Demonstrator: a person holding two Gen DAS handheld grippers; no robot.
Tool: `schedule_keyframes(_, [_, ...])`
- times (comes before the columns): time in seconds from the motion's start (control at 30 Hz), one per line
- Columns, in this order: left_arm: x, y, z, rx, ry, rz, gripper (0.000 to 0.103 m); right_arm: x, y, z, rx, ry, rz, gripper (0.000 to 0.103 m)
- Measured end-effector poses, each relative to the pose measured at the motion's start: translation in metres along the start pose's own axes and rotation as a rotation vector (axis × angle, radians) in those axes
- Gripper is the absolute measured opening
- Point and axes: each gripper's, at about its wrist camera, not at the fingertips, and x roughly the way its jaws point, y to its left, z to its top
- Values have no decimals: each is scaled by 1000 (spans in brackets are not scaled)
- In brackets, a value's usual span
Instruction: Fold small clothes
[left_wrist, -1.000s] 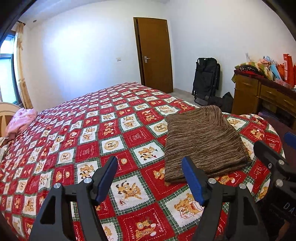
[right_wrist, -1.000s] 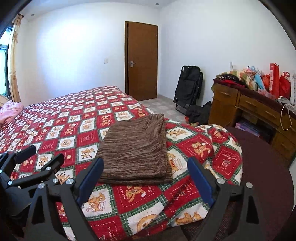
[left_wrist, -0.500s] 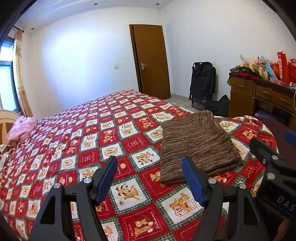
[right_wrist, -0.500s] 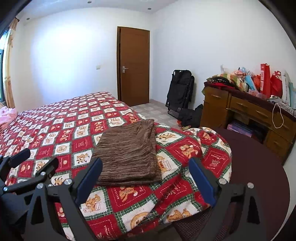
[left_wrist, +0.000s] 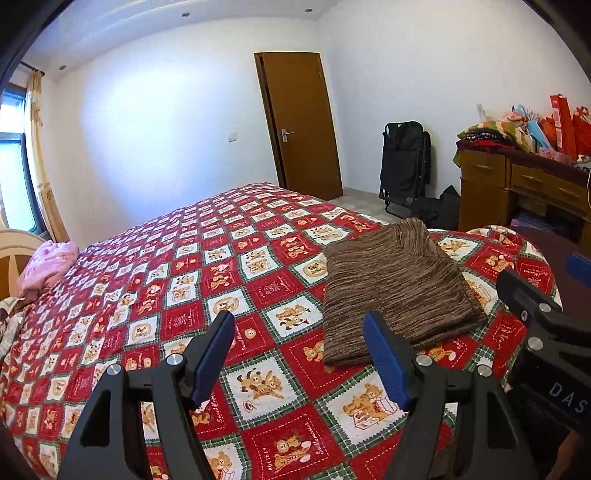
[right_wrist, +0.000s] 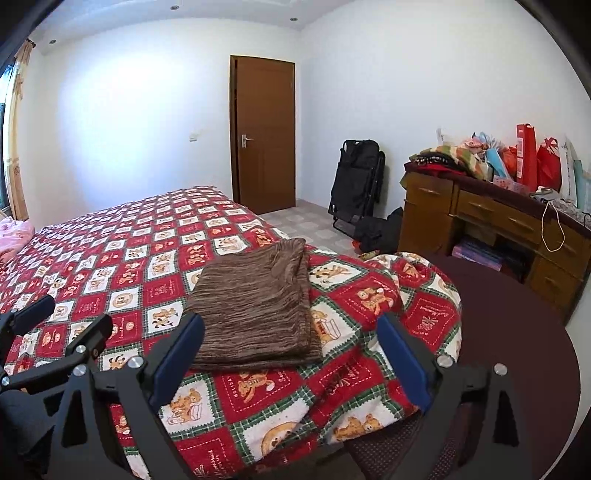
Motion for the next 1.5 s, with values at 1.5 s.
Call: schedule_keyframes(1.5, [4, -2, 2, -2, 0, 1, 73, -1, -6, -8, 6, 2, -24, 97])
